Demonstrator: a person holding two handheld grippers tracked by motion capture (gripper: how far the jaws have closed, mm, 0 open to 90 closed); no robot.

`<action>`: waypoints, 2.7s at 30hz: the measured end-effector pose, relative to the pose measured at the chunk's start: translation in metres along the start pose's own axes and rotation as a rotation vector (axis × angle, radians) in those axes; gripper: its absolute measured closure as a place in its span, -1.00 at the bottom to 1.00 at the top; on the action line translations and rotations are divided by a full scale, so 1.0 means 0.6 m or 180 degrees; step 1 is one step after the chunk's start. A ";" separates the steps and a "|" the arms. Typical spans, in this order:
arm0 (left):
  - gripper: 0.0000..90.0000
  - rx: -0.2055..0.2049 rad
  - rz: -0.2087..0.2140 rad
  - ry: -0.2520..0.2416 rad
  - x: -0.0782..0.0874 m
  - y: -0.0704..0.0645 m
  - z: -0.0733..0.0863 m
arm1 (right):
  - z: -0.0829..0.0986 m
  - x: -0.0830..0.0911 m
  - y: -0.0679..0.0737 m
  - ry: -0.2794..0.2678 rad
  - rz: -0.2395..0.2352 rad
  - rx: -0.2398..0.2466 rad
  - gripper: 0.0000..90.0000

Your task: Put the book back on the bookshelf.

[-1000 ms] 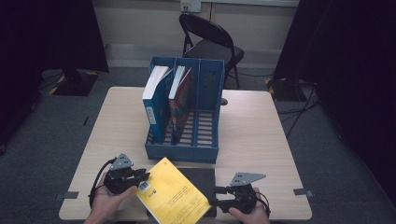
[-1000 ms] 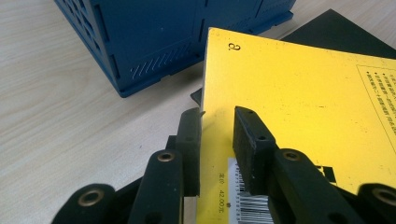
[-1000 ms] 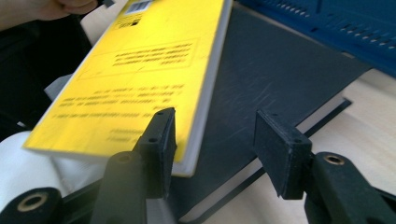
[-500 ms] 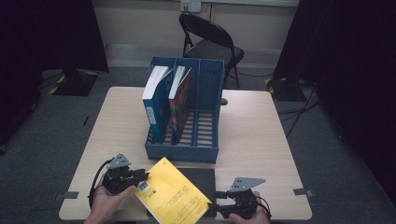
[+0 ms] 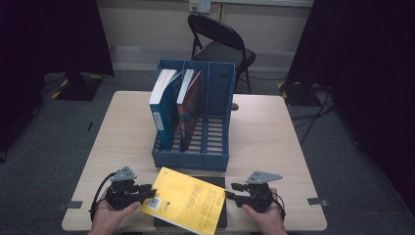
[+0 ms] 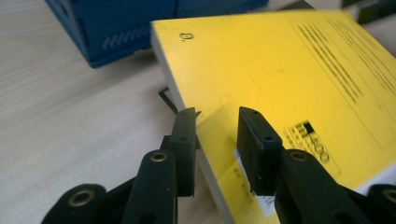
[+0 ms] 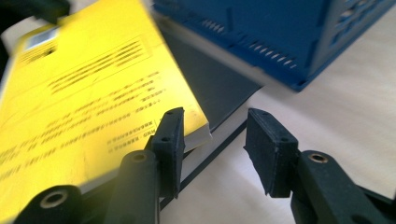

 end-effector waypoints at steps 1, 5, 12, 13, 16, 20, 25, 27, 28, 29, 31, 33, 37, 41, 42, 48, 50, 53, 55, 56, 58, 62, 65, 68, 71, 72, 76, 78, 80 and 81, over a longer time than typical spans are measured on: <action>0.51 0.0001 0.0011 0.0000 0.002 -0.003 0.002 | -0.006 -0.003 -0.006 -0.0008 0.0054 -0.0022 0.28; 0.38 0.0029 0.0095 0.0054 0.002 -0.002 0.001 | -0.015 -0.007 -0.013 -0.0042 0.0060 -0.0069 0.26; 0.28 0.0051 -0.0021 -0.0075 -0.008 0.027 -0.040 | -0.016 0.010 0.015 -0.0147 -0.0139 -0.0113 0.26; 0.27 0.0049 -0.0089 -0.0076 -0.013 0.033 -0.048 | -0.014 0.010 0.020 -0.0140 -0.0164 -0.0098 0.26; 0.27 0.0066 -0.0101 -0.0078 -0.026 0.040 -0.060 | -0.009 0.004 0.037 -0.0091 -0.0248 -0.0052 0.26; 0.35 0.0039 -0.0089 -0.0026 -0.039 0.035 -0.057 | -0.007 -0.007 0.040 -0.0015 -0.0188 -0.0006 0.33; 0.43 0.0121 -0.0062 -0.0016 -0.028 0.034 -0.043 | -0.014 -0.015 0.031 -0.0009 -0.0145 -0.0006 0.44; 0.42 0.0079 -0.0054 0.0028 -0.022 0.029 -0.036 | -0.019 -0.020 0.025 -0.0009 -0.0122 0.0014 0.45; 0.42 0.0069 -0.0028 0.0049 -0.019 0.026 -0.032 | -0.021 -0.021 0.023 -0.0013 -0.0122 0.0016 0.45; 0.42 0.0046 -0.0007 0.0044 -0.016 0.021 -0.028 | -0.024 -0.024 0.019 -0.0019 -0.0117 0.0007 0.45; 0.42 0.0020 0.0073 0.0092 -0.010 0.013 -0.018 | -0.031 -0.029 0.011 -0.0034 -0.0074 0.0002 0.46; 0.44 -0.0043 0.0174 0.0129 -0.003 0.005 -0.008 | -0.040 -0.036 0.004 -0.0045 -0.0034 0.0014 0.46; 0.43 -0.0015 0.0223 0.0094 0.003 0.004 -0.004 | -0.053 -0.048 0.000 -0.0059 0.0025 0.0026 0.44; 0.26 -0.0059 0.0086 0.0065 -0.004 0.013 -0.023 | -0.054 -0.051 0.004 -0.0068 -0.0023 0.0018 0.24; 0.26 -0.0067 0.0082 0.0027 -0.006 0.014 -0.029 | -0.052 -0.048 0.006 -0.0068 -0.0024 0.0024 0.20; 0.20 -0.0102 -0.0038 -0.0050 -0.022 0.023 -0.055 | -0.029 -0.014 0.030 -0.0079 -0.0191 -0.0004 0.09; 0.19 -0.0154 -0.0095 -0.0051 -0.031 0.024 -0.064 | -0.017 -0.007 0.040 -0.0054 -0.0241 0.0005 0.06; 0.22 -0.0225 -0.0047 -0.0054 -0.050 0.017 -0.077 | 0.000 0.002 0.056 -0.0020 -0.0287 0.0022 0.02; 0.30 -0.0228 0.0084 0.0005 -0.064 0.009 -0.081 | 0.011 0.007 0.064 0.0003 -0.0290 0.0040 0.02; 0.31 -0.0219 0.0155 0.0041 -0.070 0.005 -0.082 | 0.014 0.006 0.065 0.0024 -0.0273 0.0050 0.03; 0.36 -0.0249 0.0220 0.0023 -0.076 -0.003 -0.082 | 0.016 0.003 0.063 0.0041 -0.0231 0.0059 0.10; 0.44 -0.0275 0.0358 0.0065 -0.077 -0.017 -0.076 | 0.007 -0.006 0.055 0.0027 -0.0264 0.0083 0.21; 0.40 -0.0284 0.0455 0.0082 -0.074 -0.031 -0.064 | -0.005 -0.017 0.049 0.0008 -0.0275 0.0131 0.25; 0.38 -0.0303 0.0481 0.0082 -0.070 -0.034 -0.057 | -0.023 -0.034 0.044 -0.0021 -0.0202 0.0176 0.25; 0.38 -0.0305 0.0459 0.0058 -0.070 -0.035 -0.056 | -0.037 -0.046 0.040 -0.0030 -0.0110 0.0178 0.25; 0.38 -0.0331 0.0461 0.0065 -0.070 -0.035 -0.056 | -0.039 -0.048 0.039 -0.0037 -0.0099 0.0153 0.24; 0.42 -0.0315 0.0485 0.0056 -0.070 -0.033 -0.057 | -0.028 -0.036 0.047 -0.0035 -0.0259 0.0093 0.00; 0.46 -0.0279 0.0493 0.0065 -0.070 -0.031 -0.058 | -0.017 -0.021 0.054 -0.0031 -0.0295 0.0099 -0.05; 0.46 -0.0315 0.0472 0.0069 -0.070 -0.032 -0.058 | -0.005 -0.008 0.060 -0.0031 -0.0312 0.0093 -0.08; 0.47 -0.0315 0.0461 0.0060 -0.071 -0.033 -0.059 | 0.001 -0.002 0.062 -0.0022 -0.0302 0.0114 -0.09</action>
Point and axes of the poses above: each handheld gripper's, and its own axes: x roughly backward along the jaws, z roughly out of its underside, y roughly to its left, the point moved 8 cm from there along -x, roughly forward along the jaws, and after that the axes turned 4 degrees about y, right-handed, at the moved point
